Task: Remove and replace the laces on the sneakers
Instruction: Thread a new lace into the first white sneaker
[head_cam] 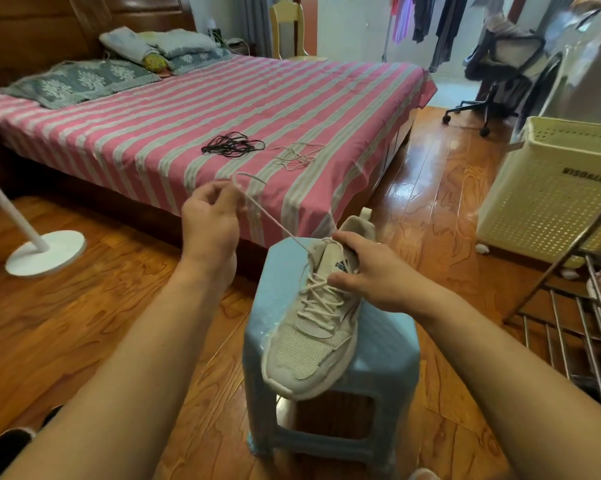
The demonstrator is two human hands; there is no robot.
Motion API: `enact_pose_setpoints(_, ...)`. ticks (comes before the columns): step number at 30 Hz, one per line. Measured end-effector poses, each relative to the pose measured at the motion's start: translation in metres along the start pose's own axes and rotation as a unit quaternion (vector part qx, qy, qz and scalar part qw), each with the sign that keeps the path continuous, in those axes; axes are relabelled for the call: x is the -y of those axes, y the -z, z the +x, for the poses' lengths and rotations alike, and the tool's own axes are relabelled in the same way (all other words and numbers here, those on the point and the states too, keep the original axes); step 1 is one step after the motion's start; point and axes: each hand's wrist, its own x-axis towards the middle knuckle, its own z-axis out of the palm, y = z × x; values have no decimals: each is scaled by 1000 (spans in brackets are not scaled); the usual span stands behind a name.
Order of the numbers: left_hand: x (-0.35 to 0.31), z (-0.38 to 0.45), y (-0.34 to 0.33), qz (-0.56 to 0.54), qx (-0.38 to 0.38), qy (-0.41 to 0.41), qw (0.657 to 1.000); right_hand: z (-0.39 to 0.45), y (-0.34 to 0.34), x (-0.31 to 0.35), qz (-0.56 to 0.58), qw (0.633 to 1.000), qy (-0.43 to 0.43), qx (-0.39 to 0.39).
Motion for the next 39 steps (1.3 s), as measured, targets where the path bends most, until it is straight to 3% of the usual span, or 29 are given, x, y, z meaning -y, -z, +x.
enact_pose_setpoints(4,-11,27,47,-111,-168,50,978,1,1,3,-12,1000,10,10)
enact_pose_setpoints(8,18,37,75,-39,-223,64,972,4,-4,6,-49,998,45,23)
enact_pose_setpoints(11,36,22,62,130,-102,175,971,6,-8,3,58,998,34,-1)
enact_pose_setpoints(13,41,-2,43,222,42,299,927,9,-8,-3,127,990,20,-52)
enact_pose_setpoints(15,43,-27,24,232,184,352,888,10,-9,-7,130,989,22,-59)
enact_pose_setpoints(17,46,-40,9,204,266,318,887,5,-10,-6,72,996,35,-42)
enact_pose_setpoints(20,46,-49,2,192,315,235,899,-2,-10,-5,35,996,75,-45)
enact_pose_setpoints(23,46,-62,7,164,358,268,879,-6,-5,-8,53,995,84,-20)
enact_pose_setpoints(25,46,-68,5,149,330,262,894,-8,-2,-8,53,995,83,9)
enact_pose_setpoints(28,45,-66,-4,111,249,171,947,-12,-1,-2,93,991,80,42)
enact_pose_setpoints(34,34,-44,-21,70,174,38,982,-12,-5,-2,77,994,65,50)
enact_pose_setpoints(36,33,-37,-20,28,151,56,987,-12,-2,-6,88,993,49,62)
enact_pose_setpoints(39,39,-39,-20,2,192,98,976,-11,-2,-7,92,993,49,56)
